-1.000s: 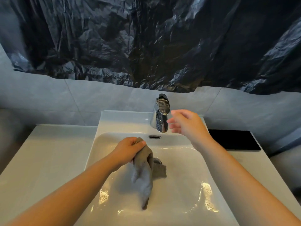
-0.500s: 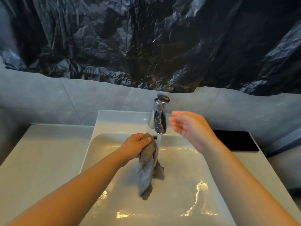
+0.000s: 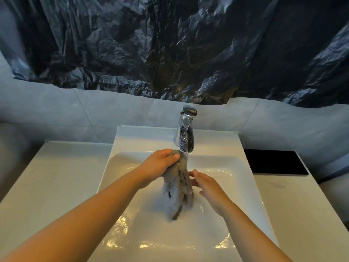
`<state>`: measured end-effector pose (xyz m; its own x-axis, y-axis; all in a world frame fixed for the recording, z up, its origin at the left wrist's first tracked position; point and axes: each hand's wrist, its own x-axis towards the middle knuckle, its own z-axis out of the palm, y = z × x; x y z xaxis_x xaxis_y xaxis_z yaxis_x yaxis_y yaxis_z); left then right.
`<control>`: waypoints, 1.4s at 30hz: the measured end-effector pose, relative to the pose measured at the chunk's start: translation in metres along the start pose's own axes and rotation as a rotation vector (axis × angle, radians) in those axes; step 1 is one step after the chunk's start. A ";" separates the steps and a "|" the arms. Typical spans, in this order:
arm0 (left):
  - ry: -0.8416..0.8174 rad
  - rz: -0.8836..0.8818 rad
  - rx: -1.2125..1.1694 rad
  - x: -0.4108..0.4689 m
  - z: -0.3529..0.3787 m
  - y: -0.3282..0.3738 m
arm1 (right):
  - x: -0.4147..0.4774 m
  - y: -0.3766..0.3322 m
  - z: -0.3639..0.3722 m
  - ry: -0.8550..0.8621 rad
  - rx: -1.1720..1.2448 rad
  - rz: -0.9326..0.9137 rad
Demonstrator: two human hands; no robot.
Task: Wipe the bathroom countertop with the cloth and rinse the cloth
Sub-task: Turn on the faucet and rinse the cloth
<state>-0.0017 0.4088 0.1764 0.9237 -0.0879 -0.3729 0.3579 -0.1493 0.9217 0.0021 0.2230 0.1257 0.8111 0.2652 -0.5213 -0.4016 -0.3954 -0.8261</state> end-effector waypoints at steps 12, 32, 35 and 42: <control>0.229 0.063 0.508 -0.003 -0.017 -0.023 | -0.001 -0.008 -0.009 0.163 -0.015 -0.231; 0.187 0.180 0.127 -0.009 0.009 -0.030 | -0.004 -0.028 -0.011 0.174 -0.016 -0.276; 0.177 0.157 0.007 -0.009 0.009 -0.025 | -0.004 -0.003 -0.001 0.107 0.021 -0.196; 0.182 0.050 -0.309 -0.006 0.014 -0.020 | -0.010 0.015 0.032 -0.113 0.511 0.027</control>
<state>-0.0168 0.3990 0.1586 0.9402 0.0936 -0.3274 0.3107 0.1576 0.9374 -0.0258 0.2429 0.1118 0.7579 0.3650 -0.5406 -0.6010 0.0685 -0.7963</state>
